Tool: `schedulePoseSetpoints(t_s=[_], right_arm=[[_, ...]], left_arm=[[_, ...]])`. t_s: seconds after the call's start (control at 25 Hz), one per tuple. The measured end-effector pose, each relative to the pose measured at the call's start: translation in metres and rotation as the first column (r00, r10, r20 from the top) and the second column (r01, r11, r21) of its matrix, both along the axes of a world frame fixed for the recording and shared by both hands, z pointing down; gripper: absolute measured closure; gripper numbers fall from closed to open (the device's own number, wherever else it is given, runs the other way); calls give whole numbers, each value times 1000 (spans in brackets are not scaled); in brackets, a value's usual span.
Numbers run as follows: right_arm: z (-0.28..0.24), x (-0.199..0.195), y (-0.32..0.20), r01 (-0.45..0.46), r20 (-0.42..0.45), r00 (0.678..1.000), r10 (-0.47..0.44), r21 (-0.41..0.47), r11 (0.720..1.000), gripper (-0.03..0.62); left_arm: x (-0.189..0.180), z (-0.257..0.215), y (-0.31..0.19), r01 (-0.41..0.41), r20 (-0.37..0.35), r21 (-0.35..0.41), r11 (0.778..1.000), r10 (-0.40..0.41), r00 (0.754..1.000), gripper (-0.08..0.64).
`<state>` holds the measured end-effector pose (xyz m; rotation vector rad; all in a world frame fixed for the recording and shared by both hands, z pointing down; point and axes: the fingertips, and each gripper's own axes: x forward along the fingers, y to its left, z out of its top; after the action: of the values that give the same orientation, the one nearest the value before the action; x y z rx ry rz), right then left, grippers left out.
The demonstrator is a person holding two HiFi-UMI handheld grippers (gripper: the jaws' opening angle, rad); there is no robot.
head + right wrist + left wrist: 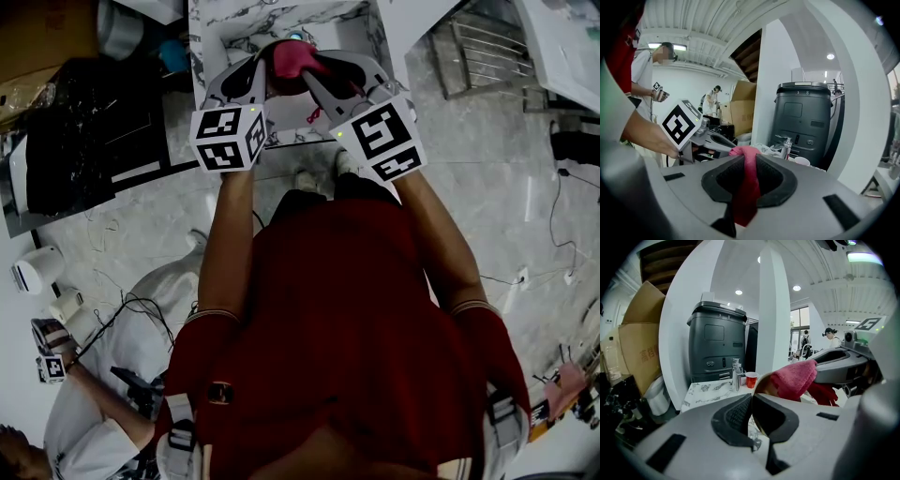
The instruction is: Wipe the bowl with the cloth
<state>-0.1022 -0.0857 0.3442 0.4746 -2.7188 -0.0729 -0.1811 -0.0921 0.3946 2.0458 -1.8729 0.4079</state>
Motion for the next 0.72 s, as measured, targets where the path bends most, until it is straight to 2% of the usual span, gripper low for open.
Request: schedulePoseSetpoints(t_s=[0.28, 0.44, 0.6, 0.72], right_arm=[[-11, 10, 3, 34, 108, 994, -29, -42, 999, 526], [-26, 23, 2, 62, 205, 978, -49, -56, 997, 526], [-49, 37, -4, 93, 301, 951, -70, -61, 994, 526], [-59, 46, -8, 120, 345, 934, -92, -60, 991, 526]], left_arm=[[-8, -1, 3, 7, -36, 21, 1000, -6, 999, 540], [-14, -3, 3, 0, -89, 42, 999, 3, 996, 540], [-16, -14, 2, -65, -163, 108, 992, 82, 983, 540], [-14, -29, 1, -147, -198, 189, 971, 184, 963, 540]])
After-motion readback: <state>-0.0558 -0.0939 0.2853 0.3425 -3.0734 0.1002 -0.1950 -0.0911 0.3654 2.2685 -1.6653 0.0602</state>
